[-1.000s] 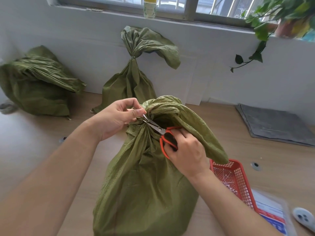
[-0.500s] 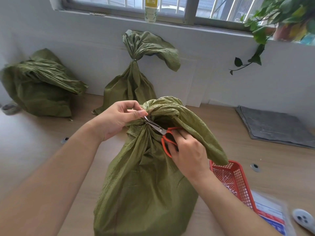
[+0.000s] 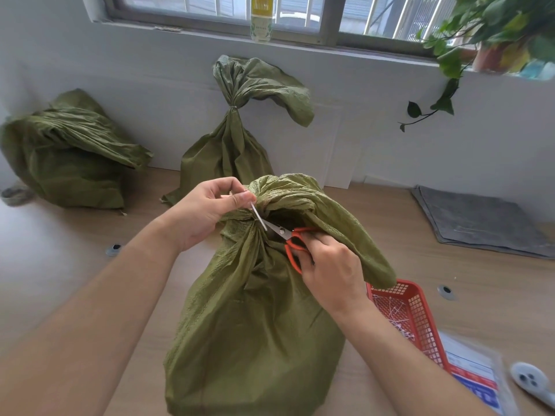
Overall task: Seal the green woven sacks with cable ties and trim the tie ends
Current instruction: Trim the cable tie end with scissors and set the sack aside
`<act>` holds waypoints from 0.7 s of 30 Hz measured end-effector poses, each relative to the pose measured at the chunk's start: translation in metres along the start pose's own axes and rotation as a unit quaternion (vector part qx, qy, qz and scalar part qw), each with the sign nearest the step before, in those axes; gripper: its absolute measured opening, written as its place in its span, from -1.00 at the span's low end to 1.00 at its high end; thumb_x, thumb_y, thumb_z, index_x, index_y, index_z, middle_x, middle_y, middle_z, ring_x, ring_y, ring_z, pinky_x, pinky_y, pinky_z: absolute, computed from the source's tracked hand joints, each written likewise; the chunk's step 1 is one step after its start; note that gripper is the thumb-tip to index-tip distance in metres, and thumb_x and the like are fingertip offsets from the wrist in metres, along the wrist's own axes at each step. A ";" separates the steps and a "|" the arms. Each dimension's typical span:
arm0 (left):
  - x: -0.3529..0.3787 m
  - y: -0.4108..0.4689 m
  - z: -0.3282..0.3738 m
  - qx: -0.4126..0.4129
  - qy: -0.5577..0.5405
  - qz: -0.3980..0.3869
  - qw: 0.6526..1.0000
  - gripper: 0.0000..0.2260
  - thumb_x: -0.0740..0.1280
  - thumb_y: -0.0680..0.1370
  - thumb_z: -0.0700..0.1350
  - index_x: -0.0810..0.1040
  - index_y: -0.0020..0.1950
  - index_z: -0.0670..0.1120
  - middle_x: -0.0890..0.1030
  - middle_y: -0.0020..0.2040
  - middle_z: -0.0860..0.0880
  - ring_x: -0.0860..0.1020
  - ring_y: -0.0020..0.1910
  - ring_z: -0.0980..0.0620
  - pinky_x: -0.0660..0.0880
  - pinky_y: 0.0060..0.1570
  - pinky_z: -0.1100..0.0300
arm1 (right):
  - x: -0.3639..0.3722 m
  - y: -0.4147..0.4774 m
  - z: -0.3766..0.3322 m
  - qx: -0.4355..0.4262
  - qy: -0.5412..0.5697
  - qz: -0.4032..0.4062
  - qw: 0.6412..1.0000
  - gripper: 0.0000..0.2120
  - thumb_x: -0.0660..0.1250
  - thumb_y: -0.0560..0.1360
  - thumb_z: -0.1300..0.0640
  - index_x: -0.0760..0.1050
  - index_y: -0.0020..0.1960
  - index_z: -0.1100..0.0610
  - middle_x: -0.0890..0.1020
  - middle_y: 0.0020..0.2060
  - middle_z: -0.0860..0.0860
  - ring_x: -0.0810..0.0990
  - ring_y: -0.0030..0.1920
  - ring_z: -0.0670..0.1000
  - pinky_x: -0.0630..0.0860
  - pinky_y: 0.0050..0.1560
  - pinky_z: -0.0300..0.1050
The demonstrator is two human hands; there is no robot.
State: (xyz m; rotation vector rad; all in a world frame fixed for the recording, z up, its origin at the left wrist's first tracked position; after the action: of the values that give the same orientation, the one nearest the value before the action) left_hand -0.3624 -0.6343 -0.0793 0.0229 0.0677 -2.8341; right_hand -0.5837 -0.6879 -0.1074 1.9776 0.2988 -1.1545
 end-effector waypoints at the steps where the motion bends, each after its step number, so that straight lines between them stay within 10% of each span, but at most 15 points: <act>1: 0.000 0.000 -0.002 -0.001 -0.001 0.007 1.000 -0.87 0.48 0.50 -0.07 0.58 -0.13 -0.08 0.71 0.04 -0.28 0.64 0.10 -0.04 0.45 0.22 0.12 | 0.001 0.000 0.000 0.005 0.001 -0.006 1.000 -0.82 0.43 0.60 0.02 0.70 0.10 0.09 0.72 -0.11 -0.01 0.72 -0.16 0.07 0.66 -0.17 -0.08; 12: -0.015 -0.005 0.002 0.067 0.003 0.178 0.982 -0.89 0.49 0.56 -0.17 0.64 -0.15 -0.06 0.67 -0.05 -0.16 0.62 -0.13 0.16 0.54 -0.13 0.44 | 0.017 -0.013 0.004 0.095 0.029 -0.072 0.992 -0.82 0.36 0.60 0.03 0.66 0.14 0.04 0.68 -0.02 -0.02 0.66 -0.03 0.10 0.56 -0.07 -0.02; 18: -0.015 -0.011 -0.006 0.059 -0.048 0.229 0.970 -0.96 0.56 0.50 -0.13 0.75 -0.09 -0.07 0.73 -0.17 -0.07 0.66 -0.13 0.01 0.63 0.11 0.09 | 0.022 -0.039 0.015 0.222 0.102 -0.080 0.966 -0.81 0.42 0.56 -0.05 0.71 -0.02 0.05 0.72 -0.21 -0.01 0.64 -0.15 0.06 0.31 -0.18 -0.14; 21: 0.005 -0.007 -0.013 0.049 -0.043 0.187 0.980 -0.90 0.54 0.52 -0.17 0.73 0.00 -0.16 0.75 -0.12 -0.15 0.69 -0.13 -0.05 0.66 0.08 0.07 | 0.024 -0.062 0.027 0.330 0.207 -0.065 0.919 -0.84 0.49 0.49 -0.04 0.74 -0.11 0.05 0.74 -0.28 -0.06 0.69 -0.20 -0.03 0.53 -0.16 -0.11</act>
State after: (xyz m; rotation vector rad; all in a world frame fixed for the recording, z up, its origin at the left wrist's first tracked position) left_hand -0.3697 -0.6282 -0.0919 -0.0587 -0.0865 -2.4558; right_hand -0.6219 -0.6728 -0.1663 2.8473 0.2804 -0.9797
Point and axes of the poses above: each hand's wrist, its own y-axis towards the middle knuckle, its own x-axis out of the palm, z = x × y, the point moved 6 cm from there along y, towards the middle knuckle
